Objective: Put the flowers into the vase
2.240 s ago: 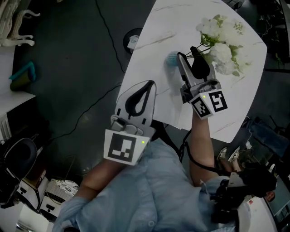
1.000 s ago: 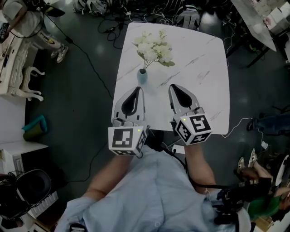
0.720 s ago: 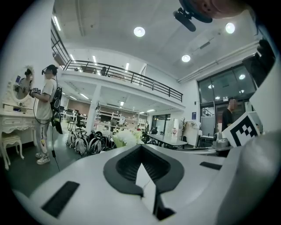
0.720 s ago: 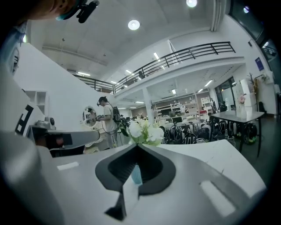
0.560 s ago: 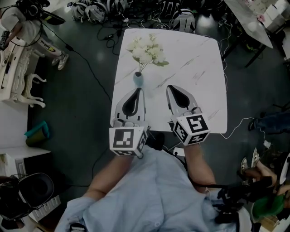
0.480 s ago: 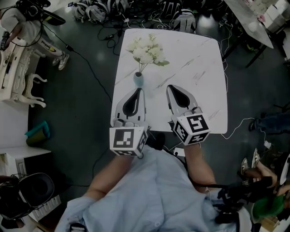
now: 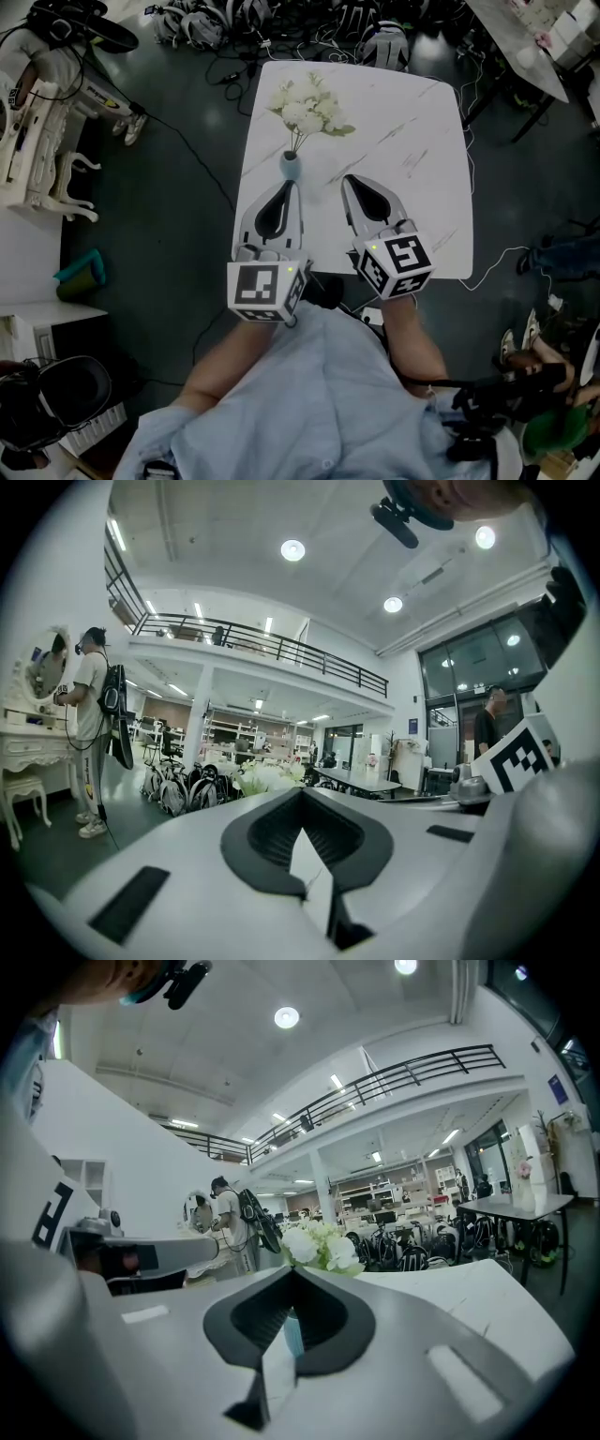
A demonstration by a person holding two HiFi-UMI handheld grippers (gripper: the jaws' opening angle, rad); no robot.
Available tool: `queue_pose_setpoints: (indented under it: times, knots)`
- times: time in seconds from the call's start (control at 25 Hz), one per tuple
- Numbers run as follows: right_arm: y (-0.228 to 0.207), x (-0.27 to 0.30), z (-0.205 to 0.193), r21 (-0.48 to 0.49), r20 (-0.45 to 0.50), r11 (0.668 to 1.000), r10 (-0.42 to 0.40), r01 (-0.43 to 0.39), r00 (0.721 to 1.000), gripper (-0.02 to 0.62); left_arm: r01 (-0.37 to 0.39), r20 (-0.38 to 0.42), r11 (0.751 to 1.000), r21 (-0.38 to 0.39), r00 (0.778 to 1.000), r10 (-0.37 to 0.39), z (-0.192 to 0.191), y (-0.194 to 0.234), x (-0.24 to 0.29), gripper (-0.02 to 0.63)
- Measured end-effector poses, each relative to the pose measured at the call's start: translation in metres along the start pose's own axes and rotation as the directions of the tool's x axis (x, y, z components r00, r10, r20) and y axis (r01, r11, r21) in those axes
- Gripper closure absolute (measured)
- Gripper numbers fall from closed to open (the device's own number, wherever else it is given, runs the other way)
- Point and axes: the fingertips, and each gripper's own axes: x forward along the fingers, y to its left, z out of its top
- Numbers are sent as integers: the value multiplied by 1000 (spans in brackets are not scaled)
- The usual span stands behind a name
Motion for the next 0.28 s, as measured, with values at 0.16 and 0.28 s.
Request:
queue_pose_setpoints:
  times: [0.16,0.28]
  knots:
    - [6,3,-3,-2,-1,1000,5,-5,1000,595,3,4,1000,1,1000,-3,-1,4,-3,601]
    - [7,3,-5,-2,-3,1000,8,-8,1000,595,3,2,1000,1,1000,-3,-2,5,-4,601]
